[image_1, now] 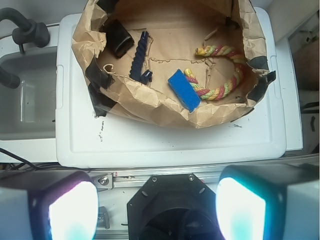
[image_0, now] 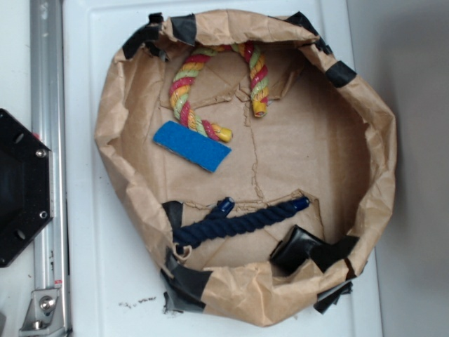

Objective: Grab the blue sponge.

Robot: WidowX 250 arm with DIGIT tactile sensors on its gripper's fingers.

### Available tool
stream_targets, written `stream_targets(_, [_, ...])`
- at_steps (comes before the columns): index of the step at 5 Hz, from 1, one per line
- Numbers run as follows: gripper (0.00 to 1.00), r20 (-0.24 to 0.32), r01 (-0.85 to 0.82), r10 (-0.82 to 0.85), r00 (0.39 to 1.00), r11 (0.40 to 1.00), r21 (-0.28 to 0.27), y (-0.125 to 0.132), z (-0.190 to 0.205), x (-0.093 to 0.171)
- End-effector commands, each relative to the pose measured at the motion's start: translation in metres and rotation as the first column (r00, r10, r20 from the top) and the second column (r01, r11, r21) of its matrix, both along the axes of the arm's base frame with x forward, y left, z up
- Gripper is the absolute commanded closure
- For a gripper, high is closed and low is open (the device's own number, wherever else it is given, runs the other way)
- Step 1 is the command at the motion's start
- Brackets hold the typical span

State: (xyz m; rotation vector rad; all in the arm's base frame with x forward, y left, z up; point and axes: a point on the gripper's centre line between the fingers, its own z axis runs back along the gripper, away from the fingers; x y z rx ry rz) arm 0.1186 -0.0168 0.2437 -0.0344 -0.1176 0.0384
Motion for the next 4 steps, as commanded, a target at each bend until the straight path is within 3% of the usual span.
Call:
stream_targets(1, [0.00, 0.000, 0.000, 0.000, 1.000, 1.000, 0.000, 0.000, 0.000, 0.000])
stream_targets(2, [0.00, 0.052, 0.012, -0.011, 0.999, 0.999, -0.034, 0.027, -0.007, 0.050])
stream_targets(3, [0.00, 0.072, -0.001, 0.001, 0.997, 1.000, 0.007, 0.056, -0.032, 0.100])
stream_targets(4, [0.00, 0.035, 0.048, -0.048, 0.998, 0.998, -0.027, 0.062, -0.082, 0.125])
